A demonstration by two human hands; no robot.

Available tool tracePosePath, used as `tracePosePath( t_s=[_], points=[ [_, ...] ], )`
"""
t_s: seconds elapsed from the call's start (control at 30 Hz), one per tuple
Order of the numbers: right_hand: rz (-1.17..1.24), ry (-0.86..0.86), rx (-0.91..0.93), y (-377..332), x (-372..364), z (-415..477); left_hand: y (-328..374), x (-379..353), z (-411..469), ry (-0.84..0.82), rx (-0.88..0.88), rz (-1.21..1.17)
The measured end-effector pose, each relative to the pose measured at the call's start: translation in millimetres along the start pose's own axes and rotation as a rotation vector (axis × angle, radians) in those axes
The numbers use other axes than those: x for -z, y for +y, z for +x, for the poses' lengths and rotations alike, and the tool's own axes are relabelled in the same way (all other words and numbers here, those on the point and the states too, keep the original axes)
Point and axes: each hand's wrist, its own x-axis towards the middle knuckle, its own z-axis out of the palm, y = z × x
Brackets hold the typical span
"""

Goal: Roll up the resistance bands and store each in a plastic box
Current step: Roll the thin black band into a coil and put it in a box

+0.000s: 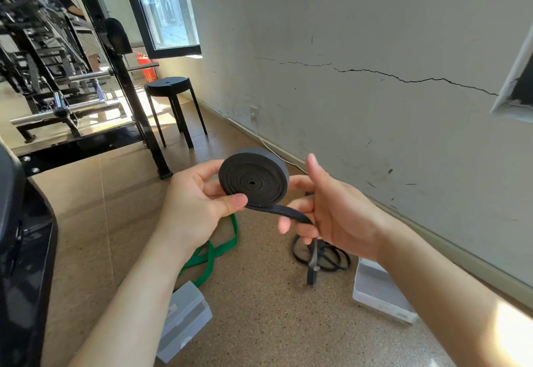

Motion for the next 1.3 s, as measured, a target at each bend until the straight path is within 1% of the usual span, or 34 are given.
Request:
tracePosePath(
  t_s=[0.17, 0.3, 0.47, 0.67, 0.8, 0.87, 0.9, 0.97, 1.0, 1.03, 1.07, 1.17, 1.3],
  points=[
    [-0.214, 0.05, 0.111, 0.1, -2.6, -1.3, 0.8, 1.9, -1.1, -0.048, -0.034, 0.166],
    [-0.289, 0.093, 0.146, 1.4, -2.0, -0.1, 4.2, 3.2, -1.6, -0.069, -0.053, 0.229],
    [-0.315, 0.103, 0.148, 3.4, -0.2, 0.5, 6.1, 4.8, -2.7, -0.112, -0.07, 0.33],
    [-0.303, 0.029, 0.118, 5.0, -1.3, 0.3, 7.0, 5.9, -4.5, -0.114, -0.089, 0.415],
    [-0.301, 0.064, 0.102, 6.6, -1.9, 1.8, 5.2, 3.7, -3.8, -0.107, -0.099, 0.446],
    [-0.249, 0.077, 0.094, 6.0, -0.2, 1.4, 4.3, 2.0, -5.1, -0.082, -0.089, 0.352],
    [-0.203, 0.068, 0.094, 5.8, 0.9, 1.4, 3.6, -0.2, -5.6, -0.063, -0.077, 0.257],
    [-0.066, 0.022, 0.097, 4.4, 1.7, 0.5, 2.6, -7.0, -5.6, -0.037, -0.021, -0.042],
    [-0.001, -0.009, 0.1, 3.4, 1.3, 0.2, 2.3, -11.4, -5.9, -0.05, 0.016, -0.206],
    [0.045, -0.041, 0.107, 2.4, 0.1, 0.0, 1.1, -15.7, -6.5, -0.08, 0.045, -0.33],
    [0.073, -0.072, 0.114, 1.6, -1.3, -0.1, 0.1, -19.8, -7.2, -0.114, 0.056, -0.4],
    [0.122, -0.125, 0.122, 1.3, -2.7, -0.4, -2.3, -27.3, -7.2, -0.172, 0.057, -0.458],
    [0.138, -0.131, 0.116, 2.2, -0.5, -2.7, -0.5, -28.2, -7.8, -0.13, 0.047, -0.357]
  ],
)
